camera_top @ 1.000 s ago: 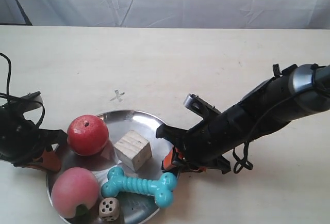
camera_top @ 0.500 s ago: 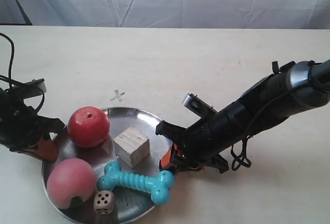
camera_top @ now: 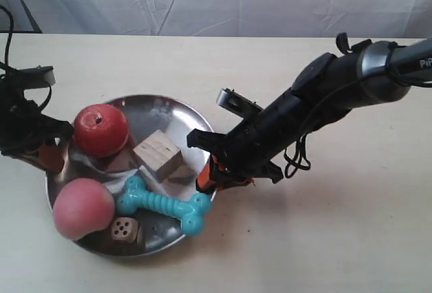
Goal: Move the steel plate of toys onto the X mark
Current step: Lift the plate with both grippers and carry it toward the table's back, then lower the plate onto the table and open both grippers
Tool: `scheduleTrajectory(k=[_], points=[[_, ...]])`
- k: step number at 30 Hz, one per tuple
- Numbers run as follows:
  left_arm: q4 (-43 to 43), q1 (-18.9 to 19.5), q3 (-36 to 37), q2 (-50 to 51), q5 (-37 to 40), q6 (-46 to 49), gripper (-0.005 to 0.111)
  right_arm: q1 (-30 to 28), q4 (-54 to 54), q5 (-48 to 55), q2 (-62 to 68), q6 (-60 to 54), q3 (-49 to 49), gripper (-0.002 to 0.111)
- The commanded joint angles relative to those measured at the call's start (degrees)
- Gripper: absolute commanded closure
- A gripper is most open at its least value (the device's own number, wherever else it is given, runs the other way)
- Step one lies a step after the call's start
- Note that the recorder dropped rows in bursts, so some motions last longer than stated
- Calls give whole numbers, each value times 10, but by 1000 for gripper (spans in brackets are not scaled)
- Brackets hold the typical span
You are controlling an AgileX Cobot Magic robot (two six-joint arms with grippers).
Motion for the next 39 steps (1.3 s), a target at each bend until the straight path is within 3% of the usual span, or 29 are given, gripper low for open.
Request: scheduleTrajectory(k=[1,3,7,14,17,21,29,39], points=[[-68,-20,-77,26,34,-5,107,-9,-11,13,44,46,-103,109],[-71,-20,-131,73,-2,-5,107,-27,-19,6,87,50,-163,109],[-62,-20,-216,190,55,-5,107,-40,-58,29,179,82,-276,109],[-52,-20,-229,230,86,-7,107,-42,-185,37,219,170,-318,108],[-52,-20,-229,230,76,-22,106,-42,-221,37,219,198,-318,85],[-49,-20,-229,230,77,-34,95,-42,-236,38,219,202,-318,57],[-4,-16,-229,230,86,-64,68,-42,-297,37,219,230,-318,58],[4,1,-253,224,94,-67,66,-45,-377,32,219,268,-318,58]])
